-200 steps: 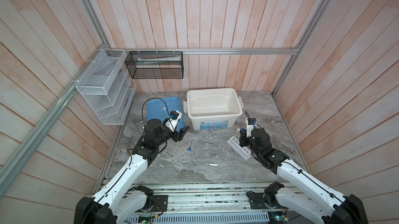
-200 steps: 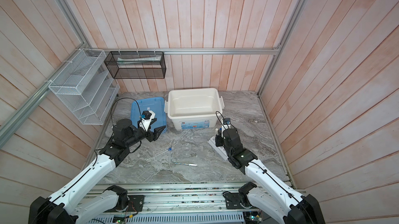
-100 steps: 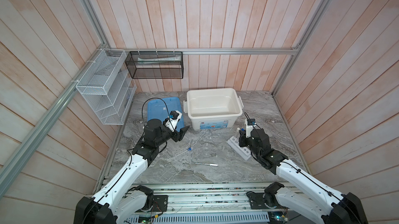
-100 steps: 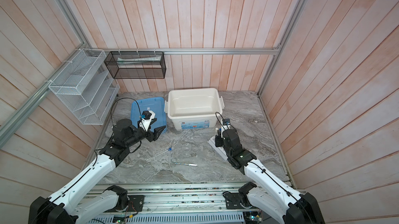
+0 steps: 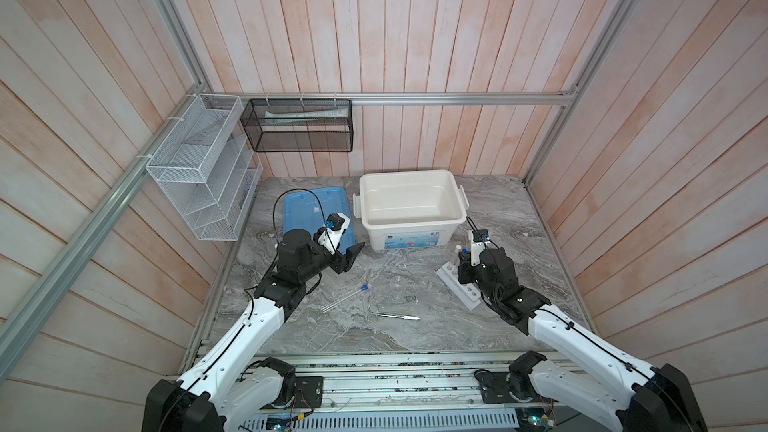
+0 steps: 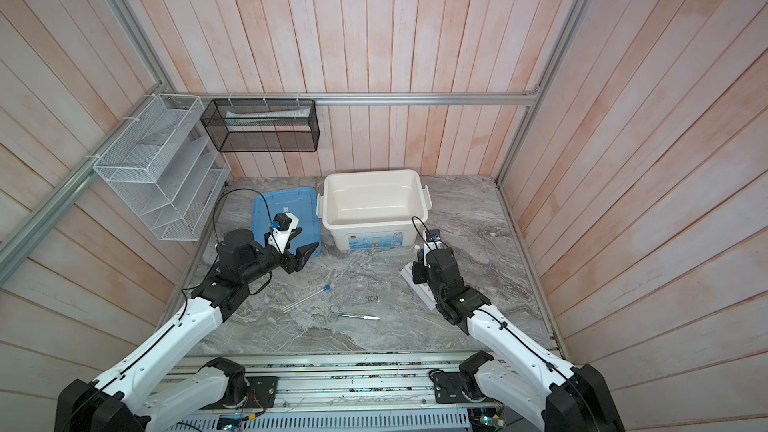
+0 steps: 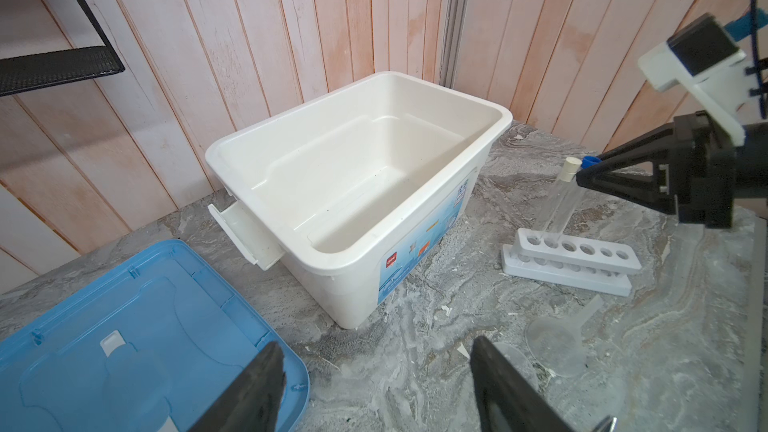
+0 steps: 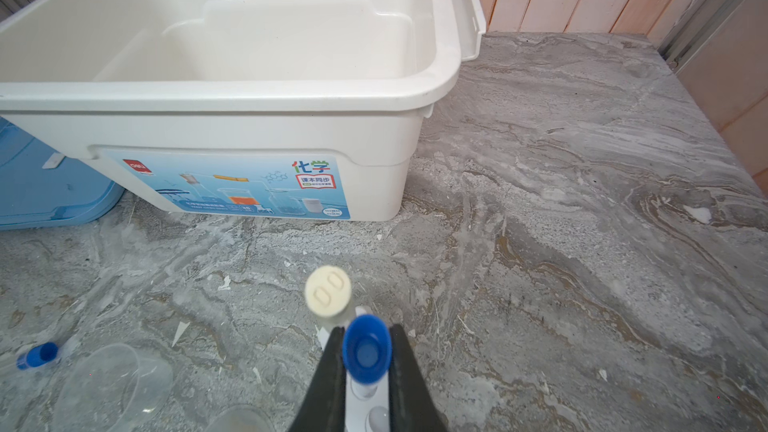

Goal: Organize the chemistry lab equipment
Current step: 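Lower the blue-capped tube into a rack hole and open the right gripper, then lower the left gripper onto a second blue-capped tube lying on the table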

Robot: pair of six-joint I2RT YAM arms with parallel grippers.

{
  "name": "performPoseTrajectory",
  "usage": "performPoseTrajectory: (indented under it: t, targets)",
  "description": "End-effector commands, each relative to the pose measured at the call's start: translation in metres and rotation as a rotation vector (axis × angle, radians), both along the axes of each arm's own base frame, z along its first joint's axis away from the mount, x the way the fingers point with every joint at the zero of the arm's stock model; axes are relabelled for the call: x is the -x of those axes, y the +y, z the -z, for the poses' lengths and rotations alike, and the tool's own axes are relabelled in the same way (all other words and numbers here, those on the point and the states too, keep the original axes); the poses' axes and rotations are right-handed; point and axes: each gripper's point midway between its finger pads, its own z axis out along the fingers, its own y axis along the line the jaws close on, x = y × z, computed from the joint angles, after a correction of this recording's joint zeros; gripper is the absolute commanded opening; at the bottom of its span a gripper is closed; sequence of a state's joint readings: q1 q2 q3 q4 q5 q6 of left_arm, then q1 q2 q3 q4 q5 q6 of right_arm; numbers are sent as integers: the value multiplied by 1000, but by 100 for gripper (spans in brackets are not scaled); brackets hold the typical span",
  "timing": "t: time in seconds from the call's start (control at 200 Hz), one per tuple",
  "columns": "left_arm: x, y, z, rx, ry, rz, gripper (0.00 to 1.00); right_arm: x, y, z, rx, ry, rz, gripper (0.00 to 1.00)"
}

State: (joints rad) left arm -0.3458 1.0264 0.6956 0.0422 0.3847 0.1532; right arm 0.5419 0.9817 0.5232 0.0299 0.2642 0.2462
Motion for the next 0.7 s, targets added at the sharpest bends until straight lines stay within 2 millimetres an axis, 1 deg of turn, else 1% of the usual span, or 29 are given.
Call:
performPoseTrajectory:
  t: [0.0, 0.13, 0.225, 0.31, 0.39, 0.45, 0.545, 0.695]
  targets:
    - [2, 1, 0, -5, 9, 6, 72, 1, 3, 3, 1, 7, -10, 21]
    - [5, 0, 3, -5, 38, 18, 72, 1, 4, -2, -3, 0, -14, 28]
    - [10, 0, 6, -10, 62, 27, 72, 0, 5, -11, -5, -15, -20, 34]
    - [15, 2, 13, -30, 94, 28, 72, 1, 5, -21, -15, -32, -20, 36]
    - [16, 8, 25, -56, 119, -1, 72, 1, 5, -34, -29, -57, -25, 38]
    - [18, 14, 38, -73, 134, -31, 72, 2, 3, -44, -34, -80, -19, 40]
    - [24, 19, 55, -95, 172, -48, 72, 4, 2, -61, -41, -111, -19, 40]
    - [46, 5, 80, -235, 223, 82, 72, 8, -3, -88, -46, -180, -19, 41]
